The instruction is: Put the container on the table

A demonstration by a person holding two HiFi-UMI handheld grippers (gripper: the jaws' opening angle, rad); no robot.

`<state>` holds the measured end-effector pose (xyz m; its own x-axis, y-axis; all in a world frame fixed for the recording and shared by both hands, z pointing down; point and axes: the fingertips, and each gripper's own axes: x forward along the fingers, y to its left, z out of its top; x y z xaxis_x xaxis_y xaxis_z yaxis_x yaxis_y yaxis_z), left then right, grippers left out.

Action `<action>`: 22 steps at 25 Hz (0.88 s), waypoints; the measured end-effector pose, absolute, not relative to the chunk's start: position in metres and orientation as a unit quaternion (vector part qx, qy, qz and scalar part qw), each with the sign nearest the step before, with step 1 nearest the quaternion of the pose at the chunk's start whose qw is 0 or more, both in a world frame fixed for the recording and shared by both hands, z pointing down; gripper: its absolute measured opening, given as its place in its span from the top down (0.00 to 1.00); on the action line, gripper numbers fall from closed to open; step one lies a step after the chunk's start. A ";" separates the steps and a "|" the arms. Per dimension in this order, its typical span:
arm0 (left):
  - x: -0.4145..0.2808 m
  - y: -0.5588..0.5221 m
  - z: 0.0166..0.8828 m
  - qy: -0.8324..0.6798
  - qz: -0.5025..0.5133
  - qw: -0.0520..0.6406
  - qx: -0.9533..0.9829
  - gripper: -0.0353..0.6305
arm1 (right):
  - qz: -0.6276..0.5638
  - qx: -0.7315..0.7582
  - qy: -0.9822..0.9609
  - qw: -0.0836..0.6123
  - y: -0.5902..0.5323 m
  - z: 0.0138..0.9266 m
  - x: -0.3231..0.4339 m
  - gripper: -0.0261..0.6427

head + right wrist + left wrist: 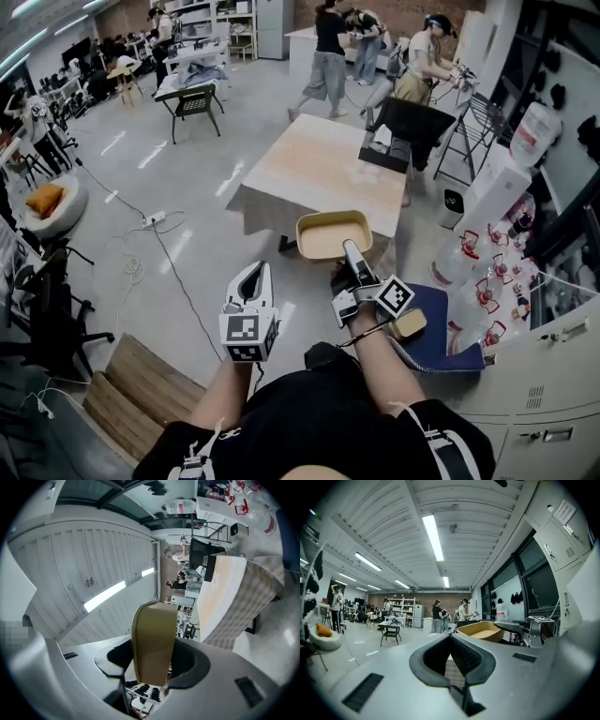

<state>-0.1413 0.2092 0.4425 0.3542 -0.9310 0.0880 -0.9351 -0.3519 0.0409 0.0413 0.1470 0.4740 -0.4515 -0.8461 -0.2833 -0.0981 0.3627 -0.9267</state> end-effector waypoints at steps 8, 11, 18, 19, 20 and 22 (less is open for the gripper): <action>-0.156 0.167 0.454 -0.574 0.031 0.040 0.817 0.93 | -0.468 -0.326 0.713 0.408 0.101 0.494 0.034 0.61; -0.163 0.138 0.463 -0.584 0.041 0.021 0.810 0.93 | -0.466 -0.323 0.714 0.411 0.071 0.498 0.032 0.61; -0.159 0.038 0.460 -0.593 0.054 0.001 0.804 0.93 | -0.468 -0.317 0.708 0.422 -0.033 0.505 0.038 0.61; -0.158 0.021 0.459 -0.595 0.051 0.002 0.802 0.93 | -0.468 -0.315 0.709 0.422 -0.049 0.505 0.040 0.61; -0.155 0.005 0.458 -0.595 0.048 0.006 0.803 0.93 | -0.469 -0.312 0.710 0.423 -0.066 0.506 0.040 0.61; -0.149 -0.032 0.456 -0.594 0.049 0.012 0.803 0.93 | -0.475 -0.308 0.708 0.424 -0.104 0.507 0.043 0.61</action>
<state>-0.1486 -0.0321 0.4565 0.2885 -0.9531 0.0920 -0.9553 -0.2929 -0.0391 0.0427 -0.1043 0.5066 -0.4520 -0.8374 -0.3073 -0.0331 0.3600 -0.9324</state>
